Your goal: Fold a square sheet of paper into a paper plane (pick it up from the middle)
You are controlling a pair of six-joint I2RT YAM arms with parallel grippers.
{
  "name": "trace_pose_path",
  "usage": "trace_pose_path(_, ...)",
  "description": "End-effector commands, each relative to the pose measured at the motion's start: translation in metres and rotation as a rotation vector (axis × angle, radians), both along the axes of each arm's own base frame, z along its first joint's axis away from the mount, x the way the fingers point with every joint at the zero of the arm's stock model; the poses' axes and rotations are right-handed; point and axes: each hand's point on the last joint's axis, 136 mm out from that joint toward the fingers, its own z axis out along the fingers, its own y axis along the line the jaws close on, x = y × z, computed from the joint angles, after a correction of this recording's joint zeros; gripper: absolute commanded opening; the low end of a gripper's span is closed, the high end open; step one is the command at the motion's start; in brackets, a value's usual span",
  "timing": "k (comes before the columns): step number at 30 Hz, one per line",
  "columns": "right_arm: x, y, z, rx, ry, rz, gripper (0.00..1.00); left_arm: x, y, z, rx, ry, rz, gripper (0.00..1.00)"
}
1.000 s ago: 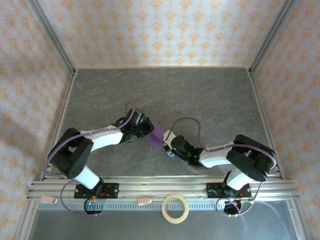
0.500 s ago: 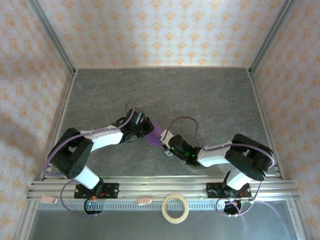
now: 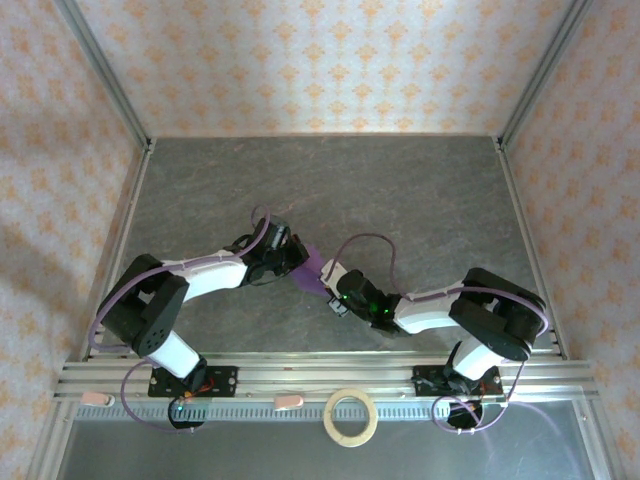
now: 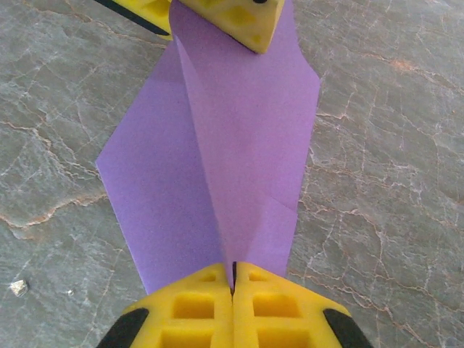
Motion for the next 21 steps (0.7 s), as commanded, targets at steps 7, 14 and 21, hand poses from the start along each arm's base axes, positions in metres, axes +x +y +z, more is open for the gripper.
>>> trace_pose_path(7,-0.0018,0.0104,-0.0029,0.047,0.053,-0.005,0.0,0.0071,0.0028,0.0076,0.018,-0.037,0.012,0.0)
trace_pose_path(14,-0.0003,0.0068,-0.0024,0.047,0.046,-0.026,0.07,0.006,0.0034,0.0038,0.03,-0.026,0.005,0.0)
trace_pose_path(21,-0.0004,0.005,-0.0015,0.047,0.043,-0.023,0.09,0.0073,0.0021,0.0037,0.026,-0.024,0.009,0.0)
